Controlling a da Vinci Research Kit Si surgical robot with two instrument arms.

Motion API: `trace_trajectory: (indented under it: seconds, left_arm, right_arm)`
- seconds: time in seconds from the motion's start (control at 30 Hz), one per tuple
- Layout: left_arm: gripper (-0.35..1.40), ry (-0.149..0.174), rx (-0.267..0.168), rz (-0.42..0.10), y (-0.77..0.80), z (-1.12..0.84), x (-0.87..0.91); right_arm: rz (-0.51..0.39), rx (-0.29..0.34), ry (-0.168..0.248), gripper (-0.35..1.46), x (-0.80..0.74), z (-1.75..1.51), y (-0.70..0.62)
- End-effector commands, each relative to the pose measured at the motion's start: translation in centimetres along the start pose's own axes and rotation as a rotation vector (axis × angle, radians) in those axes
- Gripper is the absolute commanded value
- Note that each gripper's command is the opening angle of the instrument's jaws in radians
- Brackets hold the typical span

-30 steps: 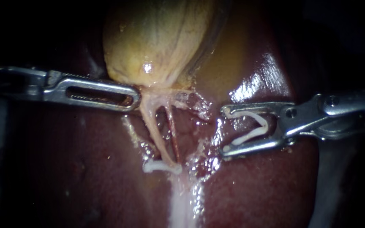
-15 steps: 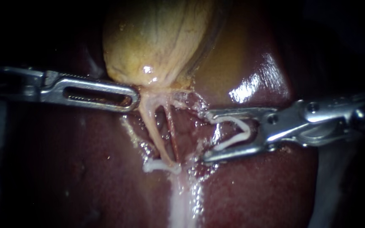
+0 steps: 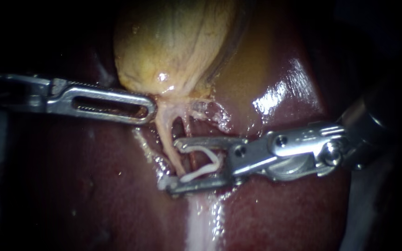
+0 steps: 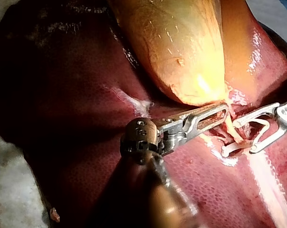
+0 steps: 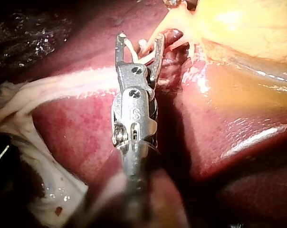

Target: Clipping second clip left tube

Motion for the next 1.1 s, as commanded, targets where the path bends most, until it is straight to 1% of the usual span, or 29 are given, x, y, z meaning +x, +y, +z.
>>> trace_trajectory:
  seconds: [0.03, 0.4, 0.67, 0.87, 1.0, 1.03, 1.1]
  left_arm:
    - [-0.35, 0.001, 0.001, 0.000, 0.01, 0.00, 0.00]
    - [-0.35, 0.002, 0.002, -0.001, 0.04, 0.01, -0.01]
    - [-0.35, 0.003, 0.002, -0.001, 0.04, 0.02, 0.00]
    - [-0.35, 0.003, 0.002, -0.001, 0.04, 0.02, 0.00]
    - [-0.35, 0.003, 0.002, -0.001, 0.04, 0.02, 0.00]
    - [-0.35, 0.003, 0.002, -0.001, 0.04, 0.02, 0.00]
    - [-0.35, 0.003, 0.002, -0.001, 0.04, 0.02, 0.00]
  right_arm:
    - [0.003, 0.003, 0.000, 0.49, -0.02, 0.02, 0.00]
    - [0.035, 0.040, -0.010, 0.49, -0.22, 0.33, -0.06]
    - [0.051, 0.052, -0.011, 0.49, -0.27, 0.44, -0.07]
    - [0.080, 0.054, -0.011, 0.44, -0.30, 0.43, -0.03]
    - [0.109, 0.055, -0.011, 0.31, -0.32, 0.41, 0.00]
    - [0.115, 0.052, -0.010, 0.26, -0.33, 0.39, 0.00]
    - [0.132, 0.059, -0.011, 0.09, -0.34, 0.37, 0.00]
